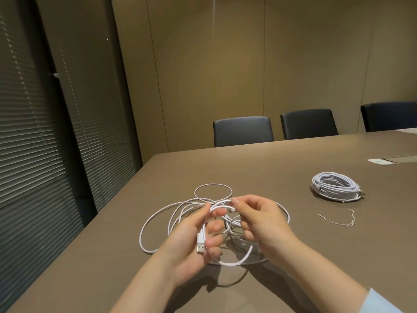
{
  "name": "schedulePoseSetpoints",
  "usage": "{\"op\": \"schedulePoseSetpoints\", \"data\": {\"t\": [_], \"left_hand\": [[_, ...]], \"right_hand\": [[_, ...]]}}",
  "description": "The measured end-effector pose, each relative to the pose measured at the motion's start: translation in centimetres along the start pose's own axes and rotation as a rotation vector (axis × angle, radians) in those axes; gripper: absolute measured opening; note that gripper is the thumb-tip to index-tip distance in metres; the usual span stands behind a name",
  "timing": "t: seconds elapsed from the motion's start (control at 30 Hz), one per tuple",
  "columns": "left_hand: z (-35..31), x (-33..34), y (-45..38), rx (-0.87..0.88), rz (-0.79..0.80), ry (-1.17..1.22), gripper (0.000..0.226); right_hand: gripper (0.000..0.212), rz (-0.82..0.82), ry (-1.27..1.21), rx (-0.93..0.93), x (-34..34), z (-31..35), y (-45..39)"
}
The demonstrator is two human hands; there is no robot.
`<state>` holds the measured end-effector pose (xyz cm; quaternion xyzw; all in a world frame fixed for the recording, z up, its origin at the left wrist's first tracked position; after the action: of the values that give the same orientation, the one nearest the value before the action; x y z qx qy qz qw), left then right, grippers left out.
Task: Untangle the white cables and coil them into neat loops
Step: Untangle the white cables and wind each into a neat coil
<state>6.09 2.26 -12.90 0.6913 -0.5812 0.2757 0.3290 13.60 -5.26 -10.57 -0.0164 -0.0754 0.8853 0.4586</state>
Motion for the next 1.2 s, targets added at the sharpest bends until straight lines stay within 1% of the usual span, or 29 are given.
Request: {"op": "schedulePoseSetpoints", "data": {"t": [0.03, 0.1, 0.13, 0.2, 0.23, 0.3, 0.37, 0.43, 0.47, 0.5, 0.57, 0.63, 0.73, 0.77, 0.83, 0.9, 0.93, 0.97, 1.0, 1.03, 1.1, 1.2], "left_hand": [[0.2, 0.0, 0.0, -0.008, 0.000, -0.018, 0.029], [0.1, 0.0, 0.0, -0.003, 0.002, -0.030, 0.028], [-0.3, 0.1, 0.0, 0.011, 0.006, -0.020, 0.028], [-1.7, -0.1, 0.1, 0.071, 0.013, 0.035, 0.026], [-2.8, -0.2, 0.4, 0.113, 0.015, 0.075, 0.025], [-4.6, -0.6, 0.7, 0.175, 0.030, 0.159, 0.022], [-6.4, -0.9, 1.2, 0.206, 0.073, 0.230, 0.024], [-7.9, -1.0, 2.0, 0.230, 0.134, 0.280, 0.028], [-8.7, -1.3, 2.4, 0.249, 0.147, 0.297, 0.030], [-9.4, -1.6, 2.7, 0.269, 0.147, 0.310, 0.028], [-10.5, -2.6, 3.2, 0.318, 0.113, 0.326, 0.020], [-11.5, -3.3, 3.6, 0.354, 0.104, 0.355, 0.018], [-12.8, -4.6, 3.9, 0.424, 0.061, 0.372, 0.014], [-13.2, -5.2, 4.1, 0.448, 0.041, 0.383, 0.017], [-14.3, -6.5, 4.6, 0.513, 0.005, 0.434, 0.031], [-15.7, -8.1, 5.5, 0.599, -0.019, 0.505, 0.035], [-16.3, -8.9, 5.9, 0.638, -0.033, 0.533, 0.035], [-16.6, -9.4, 6.2, 0.660, -0.047, 0.548, 0.034], [-16.6, -9.7, 6.2, 0.666, -0.061, 0.548, 0.034], [-16.4, -9.8, 6.1, 0.656, -0.070, 0.538, 0.034], [-15.7, -9.3, 5.4, 0.611, -0.077, 0.500, 0.035], [-14.3, -7.9, 4.3, 0.541, -0.072, 0.441, 0.035]], "right_hand": [[0.014, -0.035, 0.049, -0.011, -0.4, 0.0, 0.0], [0.023, -0.063, 0.100, -0.025, -0.6, 0.1, 0.0], [0.028, -0.039, 0.090, -0.022, -0.4, 0.1, -0.1], [0.032, 0.079, 0.090, 0.003, 0.8, 0.0, 0.0], [0.034, 0.151, 0.162, 0.001, 1.6, -0.1, 0.2], [0.028, 0.253, 0.411, -0.084, 2.3, -0.2, 0.6], [0.018, 0.262, 0.704, -0.215, 2.4, -0.2, 0.7], [0.018, 0.192, 1.113, -0.359, 1.7, -0.2, 0.4], [0.017, 0.148, 1.261, -0.412, 1.4, 0.0, 0.0], [0.016, 0.098, 1.353, -0.441, 0.8, 0.2, -0.3], [0.017, -0.002, 1.436, -0.457, -0.7, 0.6, -1.1], [0.021, -0.071, 1.470, -0.428, -2.5, 1.0, -1.9], [0.021, -0.197, 1.478, -0.411, -5.1, 2.1, -2.4], [0.019, -0.238, 1.454, -0.403, -6.0, 2.4, -2.5], [0.020, -0.311, 1.449, -0.348, -8.1, 2.6, -2.9], [0.032, -0.351, 1.461, -0.289, -10.0, 2.6, -3.0], [0.034, -0.342, 1.366, -0.278, -10.6, 2.8, -2.9], [0.033, -0.315, 1.221, -0.280, -10.8, 3.0, -2.8], [0.029, -0.284, 1.096, -0.288, -10.5, 3.2, -2.6], [0.023, -0.247, 1.023, -0.301, -9.6, 3.3, -2.4], [0.012, -0.190, 1.015, -0.363, -7.0, 3.6, -1.9], [0.016, -0.179, 1.097, -0.502, -3.3, 3.9, -1.1]]}}
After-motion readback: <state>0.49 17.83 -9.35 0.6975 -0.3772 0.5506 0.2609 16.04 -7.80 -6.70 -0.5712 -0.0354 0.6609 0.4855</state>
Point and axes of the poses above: each hand's wrist, its own y-axis away from the middle knuckle, its own x-axis out of the palm, z = x × y, the point moved 10 cm from there along -y, towards the middle knuckle, and after that the axes turned 15 degrees about y, right-handed, at the moved point
